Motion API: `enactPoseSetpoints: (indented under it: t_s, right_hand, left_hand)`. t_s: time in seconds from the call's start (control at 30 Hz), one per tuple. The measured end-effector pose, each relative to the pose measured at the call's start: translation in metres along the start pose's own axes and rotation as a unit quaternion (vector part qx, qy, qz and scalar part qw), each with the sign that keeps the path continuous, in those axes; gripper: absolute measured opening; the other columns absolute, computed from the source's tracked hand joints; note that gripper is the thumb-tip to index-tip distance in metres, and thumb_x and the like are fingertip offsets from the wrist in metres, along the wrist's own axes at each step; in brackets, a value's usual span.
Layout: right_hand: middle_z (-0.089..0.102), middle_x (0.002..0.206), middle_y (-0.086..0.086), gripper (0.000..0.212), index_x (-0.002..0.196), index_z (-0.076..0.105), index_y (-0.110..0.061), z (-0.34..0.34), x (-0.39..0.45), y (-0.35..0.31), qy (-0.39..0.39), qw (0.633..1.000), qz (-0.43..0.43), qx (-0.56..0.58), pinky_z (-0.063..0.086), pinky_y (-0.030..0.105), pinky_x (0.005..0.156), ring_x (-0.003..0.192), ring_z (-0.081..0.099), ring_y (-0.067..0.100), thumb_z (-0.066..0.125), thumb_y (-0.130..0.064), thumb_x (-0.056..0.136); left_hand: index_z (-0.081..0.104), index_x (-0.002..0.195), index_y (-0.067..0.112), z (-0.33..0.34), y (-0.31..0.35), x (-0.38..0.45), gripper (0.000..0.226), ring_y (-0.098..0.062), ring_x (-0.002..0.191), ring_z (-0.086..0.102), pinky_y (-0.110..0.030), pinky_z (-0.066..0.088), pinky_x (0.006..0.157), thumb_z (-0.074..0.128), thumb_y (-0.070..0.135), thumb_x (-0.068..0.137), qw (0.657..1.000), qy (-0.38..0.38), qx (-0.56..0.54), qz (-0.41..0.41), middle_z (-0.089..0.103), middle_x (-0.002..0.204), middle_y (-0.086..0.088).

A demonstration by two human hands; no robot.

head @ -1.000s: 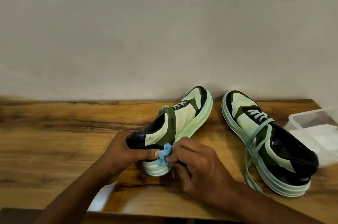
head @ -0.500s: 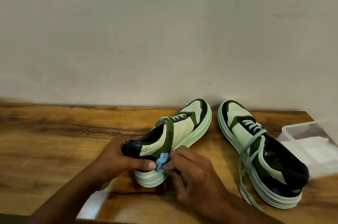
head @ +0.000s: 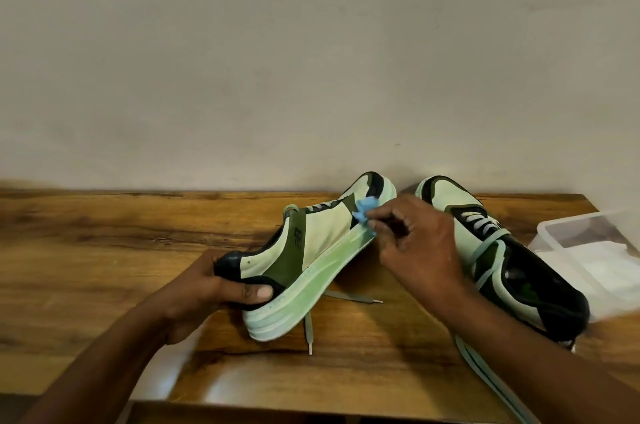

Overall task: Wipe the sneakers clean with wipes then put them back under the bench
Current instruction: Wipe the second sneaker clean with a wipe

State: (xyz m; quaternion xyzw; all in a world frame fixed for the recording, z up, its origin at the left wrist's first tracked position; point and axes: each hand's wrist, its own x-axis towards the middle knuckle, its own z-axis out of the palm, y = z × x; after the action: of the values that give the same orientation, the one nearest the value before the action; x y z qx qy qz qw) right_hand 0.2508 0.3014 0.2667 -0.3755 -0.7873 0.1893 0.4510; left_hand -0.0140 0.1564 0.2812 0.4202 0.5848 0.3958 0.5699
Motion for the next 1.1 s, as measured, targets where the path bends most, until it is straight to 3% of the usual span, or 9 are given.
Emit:
enactPoseSetpoints:
  t_s: [0.13, 0.27, 0.43, 0.53, 0.6, 0.73, 0.83, 0.97, 1.1]
  right_hand:
    - [0.07, 0.1, 0.001, 0.016, 0.099, 0.076, -0.01, 0.022, -0.048, -0.056, -0.127, 0.98, -0.139, 0.059, 0.056, 0.025, 0.081, 0.09, 0.064, 0.01, 0.076, -0.001, 0.086]
    - [0.063, 0.103, 0.007, 0.017, 0.103, 0.07, -0.007, 0.027, -0.06, -0.067, -0.183, 0.956, -0.228, 0.037, 0.053, 0.032, 0.073, 0.089, 0.059, 0.02, 0.069, 0.001, 0.088]
    - [0.065, 0.088, -0.004, 0.022, 0.09, 0.07, -0.013, 0.013, -0.017, -0.036, -0.034, 0.997, -0.072, -0.01, 0.049, 0.018, 0.067, 0.075, 0.056, 0.007, 0.075, 0.005, 0.079]
    - [0.066, 0.085, -0.003, 0.019, 0.086, 0.07, -0.014, 0.0, 0.003, -0.01, 0.017, 0.999, -0.006, -0.032, 0.056, 0.034, 0.065, 0.073, 0.063, 0.011, 0.075, 0.003, 0.078]
    - [0.067, 0.084, -0.002, 0.019, 0.085, 0.072, -0.013, -0.003, 0.001, -0.011, -0.005, 0.999, -0.028, -0.031, 0.056, 0.037, 0.065, 0.073, 0.064, 0.012, 0.075, 0.003, 0.077]
    - [0.067, 0.088, -0.009, 0.022, 0.094, 0.078, -0.015, -0.004, -0.02, -0.033, -0.08, 0.994, -0.078, 0.02, 0.049, 0.011, 0.066, 0.075, 0.062, 0.002, 0.078, 0.001, 0.078]
    - [0.07, 0.086, -0.014, 0.02, 0.095, 0.078, -0.024, -0.009, -0.02, -0.033, -0.096, 0.993, -0.01, 0.065, 0.057, 0.021, 0.06, 0.071, 0.068, 0.007, 0.086, -0.014, 0.079]
    - [0.077, 0.087, -0.009, 0.028, 0.099, 0.078, -0.03, -0.012, -0.013, -0.015, -0.12, 0.979, 0.14, 0.086, 0.064, 0.031, 0.068, 0.074, 0.073, 0.007, 0.085, -0.011, 0.081]
    - [0.074, 0.09, -0.017, 0.031, 0.099, 0.079, -0.03, -0.013, -0.024, -0.025, -0.124, 0.989, 0.064, 0.051, 0.059, 0.019, 0.066, 0.076, 0.071, 0.002, 0.085, -0.006, 0.08]
  left_hand:
    - [0.079, 0.115, 0.009, 0.001, -0.001, 0.0, 0.044, -0.033, 0.111, 0.073, -0.034, 0.057, 0.086, 0.085, 0.009, 0.071, 1.0, 0.009, 0.009, 0.009, 0.076, 0.117, -0.019]
    - [0.081, 0.109, 0.008, 0.001, 0.001, 0.0, 0.04, -0.034, 0.108, 0.074, -0.034, 0.058, 0.087, 0.089, -0.002, 0.071, 0.999, -0.006, 0.044, 0.03, 0.077, 0.114, -0.019]
    - [0.079, 0.111, 0.005, 0.006, 0.004, -0.001, 0.039, -0.036, 0.11, 0.073, -0.041, 0.058, 0.093, 0.086, -0.005, 0.074, 0.997, -0.023, 0.066, 0.043, 0.077, 0.114, -0.019]
    - [0.078, 0.11, 0.001, 0.011, 0.001, -0.001, 0.042, -0.037, 0.107, 0.074, -0.047, 0.059, 0.092, 0.092, -0.003, 0.07, 0.995, -0.012, 0.077, 0.065, 0.077, 0.11, -0.019]
    - [0.078, 0.108, 0.001, 0.014, -0.001, -0.001, 0.045, -0.039, 0.105, 0.074, -0.055, 0.059, 0.093, 0.097, 0.003, 0.067, 0.992, 0.002, 0.092, 0.082, 0.078, 0.107, -0.02]
    - [0.081, 0.108, 0.011, 0.025, -0.004, -0.004, 0.046, -0.033, 0.103, 0.076, -0.053, 0.06, 0.09, 0.099, 0.009, 0.066, 0.983, 0.027, 0.129, 0.13, 0.08, 0.104, -0.012]
    - [0.081, 0.112, 0.017, 0.034, -0.006, -0.006, 0.052, -0.023, 0.105, 0.076, -0.052, 0.06, 0.093, 0.101, 0.016, 0.064, 0.973, 0.055, 0.159, 0.157, 0.081, 0.106, -0.003]
    - [0.08, 0.113, 0.021, 0.042, -0.005, -0.008, 0.052, -0.013, 0.103, 0.076, -0.041, 0.061, 0.09, 0.101, 0.02, 0.065, 0.964, 0.079, 0.194, 0.163, 0.081, 0.104, 0.006]
    - [0.081, 0.109, 0.026, 0.045, -0.004, -0.009, 0.05, -0.009, 0.1, 0.076, -0.046, 0.062, 0.086, 0.102, 0.03, 0.064, 0.954, 0.092, 0.237, 0.159, 0.08, 0.101, 0.01]
